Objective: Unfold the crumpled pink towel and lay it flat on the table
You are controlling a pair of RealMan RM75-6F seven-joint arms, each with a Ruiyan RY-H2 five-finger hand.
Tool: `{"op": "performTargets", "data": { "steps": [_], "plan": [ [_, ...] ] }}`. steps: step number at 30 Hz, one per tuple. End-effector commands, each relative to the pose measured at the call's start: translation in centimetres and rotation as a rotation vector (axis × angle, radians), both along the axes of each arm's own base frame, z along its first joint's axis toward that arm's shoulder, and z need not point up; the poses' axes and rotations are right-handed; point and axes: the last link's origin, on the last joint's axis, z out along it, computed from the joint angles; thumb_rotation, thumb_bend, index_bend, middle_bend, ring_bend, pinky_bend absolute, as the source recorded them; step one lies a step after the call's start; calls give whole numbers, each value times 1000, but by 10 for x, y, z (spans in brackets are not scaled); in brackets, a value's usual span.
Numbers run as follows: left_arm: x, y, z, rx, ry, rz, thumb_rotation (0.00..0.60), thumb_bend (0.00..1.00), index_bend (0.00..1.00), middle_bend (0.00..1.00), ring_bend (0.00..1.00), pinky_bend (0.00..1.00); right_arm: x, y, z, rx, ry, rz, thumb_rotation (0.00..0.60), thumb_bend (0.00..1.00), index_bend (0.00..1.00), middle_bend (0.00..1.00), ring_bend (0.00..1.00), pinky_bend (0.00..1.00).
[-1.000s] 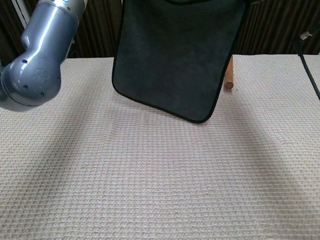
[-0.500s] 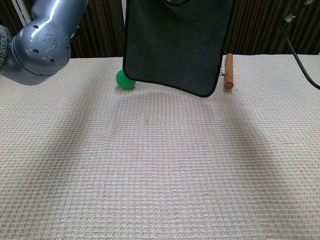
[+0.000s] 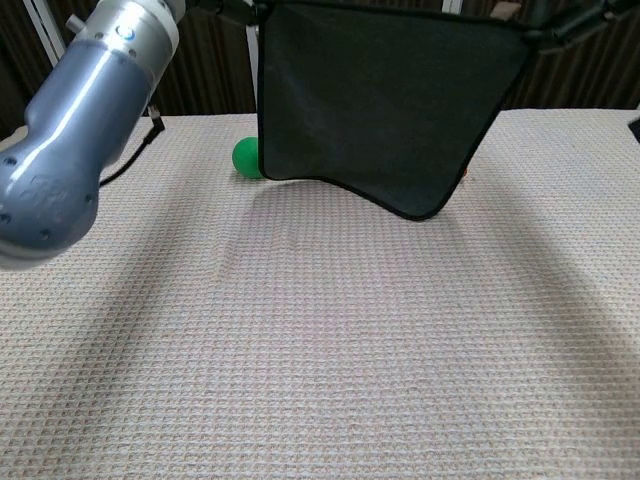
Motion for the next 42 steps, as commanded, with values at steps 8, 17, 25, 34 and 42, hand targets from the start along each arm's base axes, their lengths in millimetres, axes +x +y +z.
{"op": "performTargets", "data": {
  "steps": [8,17,25,34,42],
  "plan": [
    [-55,-124,-40,-258,-69,64,600,445,660,153,0,34,-45,79,-42,184,-41,-30,600,510,627,178,0,0],
    [-68,-165,-56,-354,-61,86,600,446,661,153,0,34,-54,111,-68,257,-47,-17,600,509,627,177,0,0],
    [-76,-182,-58,-383,-64,83,600,447,662,153,0,34,-62,132,-75,265,-61,-23,600,510,627,177,0,0],
    [-79,-202,-64,-417,-67,69,600,447,662,154,0,34,-73,149,-72,259,-61,-32,600,510,627,178,0,0],
    [-86,-212,-68,-430,-58,78,600,446,659,152,0,34,-85,162,-78,281,-59,-46,600,510,627,178,0,0]
  ]
}}
